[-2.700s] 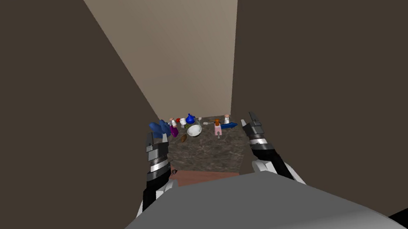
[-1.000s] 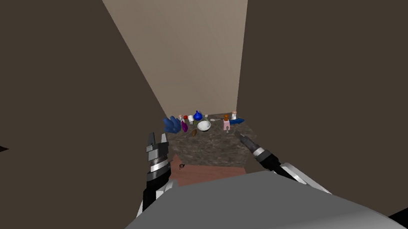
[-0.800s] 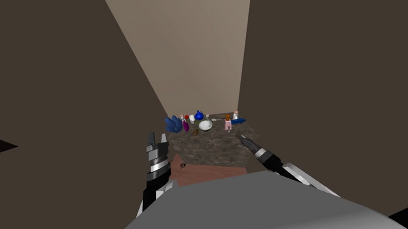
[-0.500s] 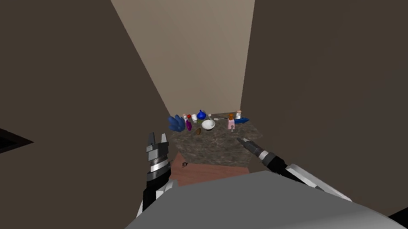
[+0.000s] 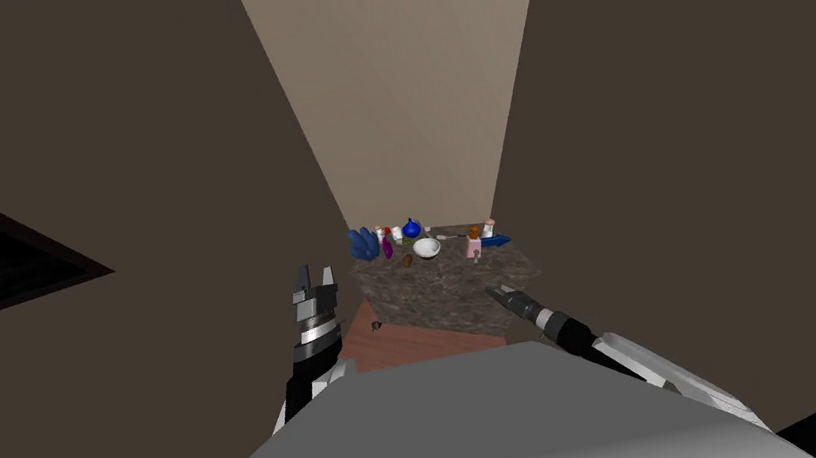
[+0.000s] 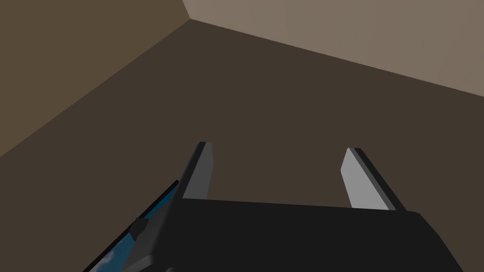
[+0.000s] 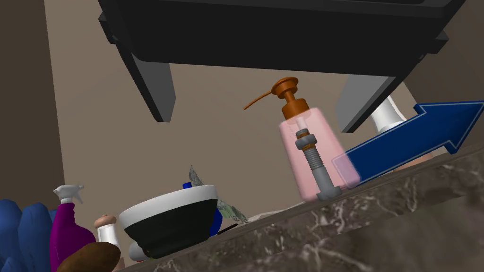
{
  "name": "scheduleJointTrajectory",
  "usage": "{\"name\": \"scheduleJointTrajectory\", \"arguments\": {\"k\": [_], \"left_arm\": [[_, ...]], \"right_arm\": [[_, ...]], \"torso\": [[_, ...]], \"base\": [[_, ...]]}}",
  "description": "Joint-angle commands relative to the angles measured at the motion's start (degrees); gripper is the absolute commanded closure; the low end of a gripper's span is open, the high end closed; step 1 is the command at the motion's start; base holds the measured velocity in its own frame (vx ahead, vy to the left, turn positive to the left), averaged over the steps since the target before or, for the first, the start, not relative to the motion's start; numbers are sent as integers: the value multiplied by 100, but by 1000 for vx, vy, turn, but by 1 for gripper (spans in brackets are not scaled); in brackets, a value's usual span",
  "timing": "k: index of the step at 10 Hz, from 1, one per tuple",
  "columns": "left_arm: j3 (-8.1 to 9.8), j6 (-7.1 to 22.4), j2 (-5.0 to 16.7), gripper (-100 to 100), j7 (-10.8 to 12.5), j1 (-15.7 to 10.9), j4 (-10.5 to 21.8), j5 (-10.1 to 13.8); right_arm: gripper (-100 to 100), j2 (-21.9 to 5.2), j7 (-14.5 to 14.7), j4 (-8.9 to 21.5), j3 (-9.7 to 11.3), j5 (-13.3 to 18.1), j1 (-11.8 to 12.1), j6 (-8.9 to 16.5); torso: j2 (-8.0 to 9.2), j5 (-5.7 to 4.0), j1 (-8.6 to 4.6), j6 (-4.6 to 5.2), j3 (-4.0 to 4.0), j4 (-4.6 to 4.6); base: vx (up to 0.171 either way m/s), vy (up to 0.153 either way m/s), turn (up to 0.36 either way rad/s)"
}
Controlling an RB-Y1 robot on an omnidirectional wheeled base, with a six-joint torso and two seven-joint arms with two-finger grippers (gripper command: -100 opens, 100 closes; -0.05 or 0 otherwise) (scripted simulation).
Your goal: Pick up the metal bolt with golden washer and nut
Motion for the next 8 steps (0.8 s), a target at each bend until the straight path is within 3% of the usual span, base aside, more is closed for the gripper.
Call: {"name": "scheduleJointTrajectory", "arguments": {"k": [1, 4, 5, 7, 8], "left_arm": [[0, 0, 0, 0, 0, 0, 0, 0], [1, 0, 0, 0, 0, 1, 0, 0], [0, 0, 0, 0, 0, 0, 0, 0], [0, 0, 0, 0, 0, 0, 0, 0], [0, 0, 0, 0, 0, 0, 0, 0]], "right_arm": [[-100, -220, 31, 37, 0, 63, 8, 64], [-100, -702, 260, 482, -60, 327, 70, 78], [-100, -726, 260, 482, -60, 327, 70, 78], [-100, -1158, 486, 899, -140, 575, 136, 95], [-100, -1219, 486, 930, -140, 575, 136, 95]], "torso": [[0, 0, 0, 0, 0, 0], [-3, -1, -7, 1, -1, 0], [-3, 0, -2, -1, -1, 0], [-5, -1, -5, -1, -3, -1], [-12, 2, 8, -2, -6, -2]], "base": [[0, 75, 35], [10, 89, 73], [10, 76, 48], [28, 109, 126], [30, 102, 47]]}}
